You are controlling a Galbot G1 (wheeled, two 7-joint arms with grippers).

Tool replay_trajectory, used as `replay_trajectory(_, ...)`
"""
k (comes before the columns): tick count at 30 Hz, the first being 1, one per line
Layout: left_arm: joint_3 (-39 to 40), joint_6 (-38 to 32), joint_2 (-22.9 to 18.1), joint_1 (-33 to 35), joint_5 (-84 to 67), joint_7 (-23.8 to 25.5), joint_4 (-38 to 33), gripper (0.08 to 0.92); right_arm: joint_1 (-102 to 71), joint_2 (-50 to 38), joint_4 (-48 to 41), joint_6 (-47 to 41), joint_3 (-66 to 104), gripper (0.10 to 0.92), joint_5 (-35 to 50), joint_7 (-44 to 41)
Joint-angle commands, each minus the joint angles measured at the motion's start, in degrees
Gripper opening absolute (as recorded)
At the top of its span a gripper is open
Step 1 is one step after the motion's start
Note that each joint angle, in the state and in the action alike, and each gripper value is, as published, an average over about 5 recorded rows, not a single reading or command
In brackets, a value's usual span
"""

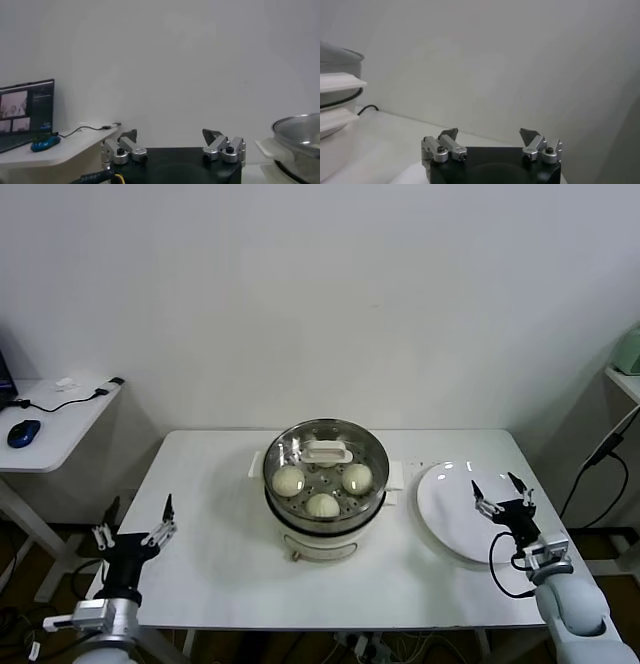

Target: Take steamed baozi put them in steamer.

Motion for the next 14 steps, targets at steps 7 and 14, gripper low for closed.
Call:
replay_trajectory(7,-0.6,-1.5,-0.4,0.5,0.3,1.0,0.6,0.823,0.0,0.2,0.6,-1.1,0.1,0.823,0.8,-1.3)
replay_trajectory(14,-0.4,-1.4,-0.4,0.4,0.6,1.2,0.7,0.823,0.2,0.1,0.4,-1.1,0.1,0.823,0.9,-1.4)
